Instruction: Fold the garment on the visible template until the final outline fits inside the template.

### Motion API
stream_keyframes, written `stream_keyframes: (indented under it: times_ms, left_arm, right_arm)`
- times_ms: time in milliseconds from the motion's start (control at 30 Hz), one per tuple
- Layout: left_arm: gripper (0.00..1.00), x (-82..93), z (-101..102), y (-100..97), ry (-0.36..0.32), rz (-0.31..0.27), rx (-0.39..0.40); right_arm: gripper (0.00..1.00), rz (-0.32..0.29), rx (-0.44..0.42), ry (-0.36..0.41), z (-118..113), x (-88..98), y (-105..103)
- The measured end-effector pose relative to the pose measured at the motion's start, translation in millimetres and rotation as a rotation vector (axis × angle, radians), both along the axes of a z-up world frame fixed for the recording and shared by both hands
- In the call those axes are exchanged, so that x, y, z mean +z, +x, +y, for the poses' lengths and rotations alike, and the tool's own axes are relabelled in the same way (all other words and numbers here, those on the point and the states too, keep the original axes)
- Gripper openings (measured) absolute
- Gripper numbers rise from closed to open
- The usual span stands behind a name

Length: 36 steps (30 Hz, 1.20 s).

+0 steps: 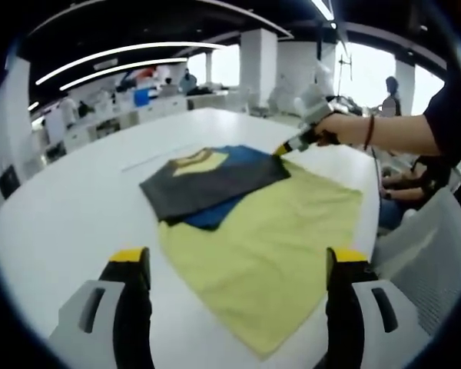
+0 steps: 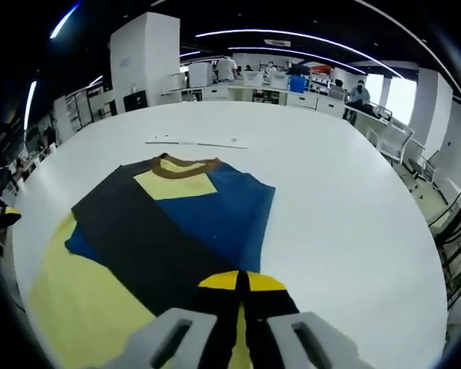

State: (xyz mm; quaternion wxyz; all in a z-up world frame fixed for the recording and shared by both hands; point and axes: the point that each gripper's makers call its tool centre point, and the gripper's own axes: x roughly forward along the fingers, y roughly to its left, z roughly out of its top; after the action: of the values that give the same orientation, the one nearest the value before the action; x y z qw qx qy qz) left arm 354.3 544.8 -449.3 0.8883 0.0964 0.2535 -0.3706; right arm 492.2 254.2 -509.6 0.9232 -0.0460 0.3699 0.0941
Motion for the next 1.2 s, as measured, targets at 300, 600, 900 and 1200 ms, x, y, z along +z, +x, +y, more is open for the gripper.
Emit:
stream_keyframes:
  times_ms: [300,600,900,1200]
  left_arm:
    - [0.91,-1.0,3.4,-0.1,0.002,0.001,0.007]
    - [0.91,-3.0,5.0,-0.8,0.014,0.005,0.015]
    - [0.91,-6.8,9.6,-2.2,0.034,0.012,0.036]
    - [0.89,-15.4,20.6,-6.6,0.05,0.046,0.076]
  right_arm:
    - [0.01,0.005,-0.012,-0.008,-4.5,-1.1,-0.2]
    - [0.25,0.027,-0.01,0.035,-0.2,4.6,-16.5]
    - [0.53,0.087,0.028,0.078,8.8,11.4,-45.6]
    - [0.7,0.123,0.099,0.086,18.0,20.7,-76.7]
